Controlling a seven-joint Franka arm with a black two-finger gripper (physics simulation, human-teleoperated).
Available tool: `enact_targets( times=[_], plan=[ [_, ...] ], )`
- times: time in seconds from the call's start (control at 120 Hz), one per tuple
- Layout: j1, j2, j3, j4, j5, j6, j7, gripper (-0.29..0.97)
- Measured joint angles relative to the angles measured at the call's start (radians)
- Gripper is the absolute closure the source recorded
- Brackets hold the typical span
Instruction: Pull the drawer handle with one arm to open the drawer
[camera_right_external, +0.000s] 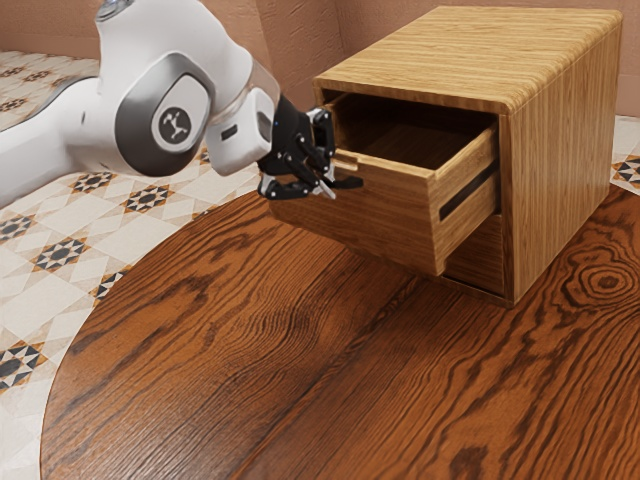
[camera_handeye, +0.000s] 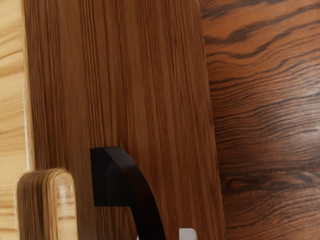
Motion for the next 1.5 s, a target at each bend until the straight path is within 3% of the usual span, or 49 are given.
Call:
enact_targets(
  times=[0.533, 1.067, 1.233, 1.333, 1.5],
  plan=[
    [0.006, -0.207, 0.006, -0.228, -0.007, -0.001, 0.005, 0.79],
    [-0.003, -0.288, 0.014, -0.229, -0.042, -0.06, -0.002, 0.64],
    [0.014, -0.263, 0.038, -0.082, -0.065, -0.18, -0.006, 0.57],
    [0.068, -0.21, 0.041, 0.039, -0.066, -0.305, -0.009, 0.42],
    [0.09, 0.005, 0.071, 0.392, 0.037, -0.598, -0.058, 0.19]
  ],
)
